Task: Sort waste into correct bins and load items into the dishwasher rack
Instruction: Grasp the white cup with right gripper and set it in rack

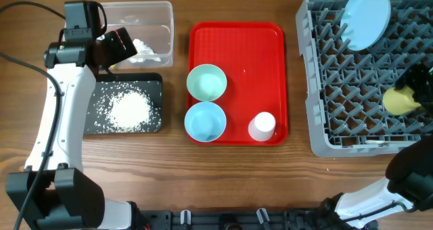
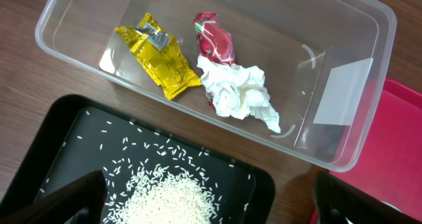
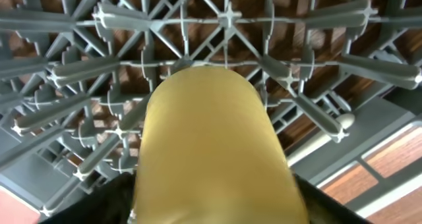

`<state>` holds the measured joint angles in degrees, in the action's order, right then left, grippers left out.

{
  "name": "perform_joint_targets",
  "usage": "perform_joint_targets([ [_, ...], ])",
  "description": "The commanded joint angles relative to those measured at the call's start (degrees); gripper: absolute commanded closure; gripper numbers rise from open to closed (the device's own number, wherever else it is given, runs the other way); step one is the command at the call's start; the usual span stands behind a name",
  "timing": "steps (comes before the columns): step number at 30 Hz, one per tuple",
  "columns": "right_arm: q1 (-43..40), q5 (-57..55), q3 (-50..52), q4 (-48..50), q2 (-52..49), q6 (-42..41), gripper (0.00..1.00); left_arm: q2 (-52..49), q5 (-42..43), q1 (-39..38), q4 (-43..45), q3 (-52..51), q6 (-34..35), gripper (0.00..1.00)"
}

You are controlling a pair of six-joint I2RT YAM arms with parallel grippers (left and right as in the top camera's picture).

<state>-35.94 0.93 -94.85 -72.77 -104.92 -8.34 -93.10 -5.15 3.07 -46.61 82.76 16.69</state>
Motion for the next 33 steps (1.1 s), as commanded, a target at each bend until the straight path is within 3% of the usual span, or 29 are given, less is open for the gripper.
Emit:
perform_joint_targets([
  [1, 0.3, 0.8, 0.2, -1.5, -0.3, -0.7, 0.11, 1.3, -0.9, 0.3, 0.1, 0.1, 0.5, 0.0],
  [8, 10.8, 1.9, -2.5, -1.3, 8.2, -0.8, 0.05, 1.3, -0.9, 0.3, 0.1, 0.1, 0.5, 0.0],
  [10, 16.7, 3.7, -2.4, -2.2, 10.1, -0.7, 0.05, 1.3, -0.9, 0.3, 0.1, 0.1, 0.5, 0.0],
  [13, 32.2, 3.5, -1.1, -5.5, 10.4, -0.2, 0.05, 1.3, -0.9, 0.3, 0.1, 0.1, 0.5, 0.0],
  [17, 49.0, 3.4, 8.8, -3.7, 10.4, -5.2, 0.05, 1.3, -0.9, 0.3, 0.1, 0.1, 0.5, 0.0],
  [21, 61.0, 4.1, 22.1, 5.2, 10.4, -11.1, 0.05, 1.3, -0.9, 0.3, 0.1, 0.1, 0.5, 0.0],
  [24, 64.6, 4.1, 27.6, 12.8, 10.4, -11.8, 0.06, 1.3, -0.9, 0.3, 0.1, 0.1, 0.5, 0.0],
  [30, 64.2, 3.4, 33.5, 20.4, 9.2, -11.8, 0.11, 1.3, -0.9, 0.3, 0.1, 0.1, 0.5, 0.0],
  [31, 64.2, 3.4, 33.9, 20.7, 8.8, -11.8, 0.12, 1.3, -0.9, 0.3, 0.1, 0.1, 0.5, 0.0],
  [33, 64.2, 3.4, 34.9, 21.6, 8.1, -11.8, 0.27, 1.3, -0.9, 0.3, 0.1, 0.1, 0.5, 0.0],
])
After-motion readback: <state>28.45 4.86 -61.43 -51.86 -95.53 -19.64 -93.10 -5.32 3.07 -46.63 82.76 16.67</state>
